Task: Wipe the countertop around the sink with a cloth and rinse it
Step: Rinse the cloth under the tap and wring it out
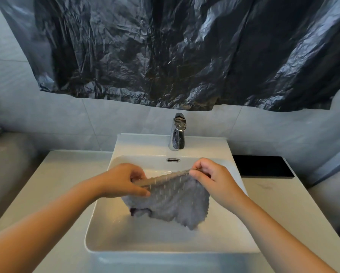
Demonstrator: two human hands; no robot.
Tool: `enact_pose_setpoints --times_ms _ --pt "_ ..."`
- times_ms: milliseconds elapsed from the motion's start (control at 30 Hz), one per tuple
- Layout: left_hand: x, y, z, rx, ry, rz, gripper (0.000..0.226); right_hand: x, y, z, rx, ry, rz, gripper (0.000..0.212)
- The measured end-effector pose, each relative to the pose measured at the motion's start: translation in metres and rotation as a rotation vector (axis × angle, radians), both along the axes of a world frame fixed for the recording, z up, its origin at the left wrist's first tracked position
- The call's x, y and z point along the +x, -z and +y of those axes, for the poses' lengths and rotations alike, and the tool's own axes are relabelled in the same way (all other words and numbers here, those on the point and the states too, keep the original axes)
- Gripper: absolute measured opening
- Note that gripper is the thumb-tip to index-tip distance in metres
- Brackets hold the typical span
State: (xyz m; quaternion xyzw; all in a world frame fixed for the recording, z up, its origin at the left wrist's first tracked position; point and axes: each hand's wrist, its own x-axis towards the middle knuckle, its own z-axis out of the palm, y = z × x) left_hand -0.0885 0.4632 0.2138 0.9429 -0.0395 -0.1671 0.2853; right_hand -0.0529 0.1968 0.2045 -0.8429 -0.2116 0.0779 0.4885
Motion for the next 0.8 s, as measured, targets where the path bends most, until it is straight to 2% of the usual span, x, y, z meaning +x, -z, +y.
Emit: enact_pose_setpoints --times_ms 100,300,400,500,567,700,800 --pt "-0.003 0.006 0.006 -0.049 0.020 0.075 0.024 0.005 -0.005 -0.007 -0.027 0.024 -0.063 0.008" --pt "0.000 0.005 0.003 -0.167 -0.003 0.067 0.020 0.020 -0.021 -0.025 -0.198 0.050 -0.126 0.005" --pt "0.005 0.003 0.004 -0.199 0.006 0.059 0.026 0.030 -0.024 -0.034 -0.279 0.078 -0.161 0.008" --pt "0.015 -0.005 0.005 -0.198 -0.002 0.034 0.017 0.039 -0.029 -0.043 -0.293 0.128 -0.201 0.008" --pt "0.023 -0.013 0.006 -0.167 -0.065 -0.061 0.013 0.045 -0.032 -0.048 -0.284 0.154 -0.231 0.008" --pt "0.034 -0.029 0.000 -0.141 -0.233 -0.400 0.015 0.048 -0.037 -0.057 -0.236 0.213 -0.342 0.005" --pt "0.029 -0.033 -0.007 -0.183 -0.210 -0.482 0.016 0.040 -0.032 -0.062 -0.203 0.244 -0.385 0.004"
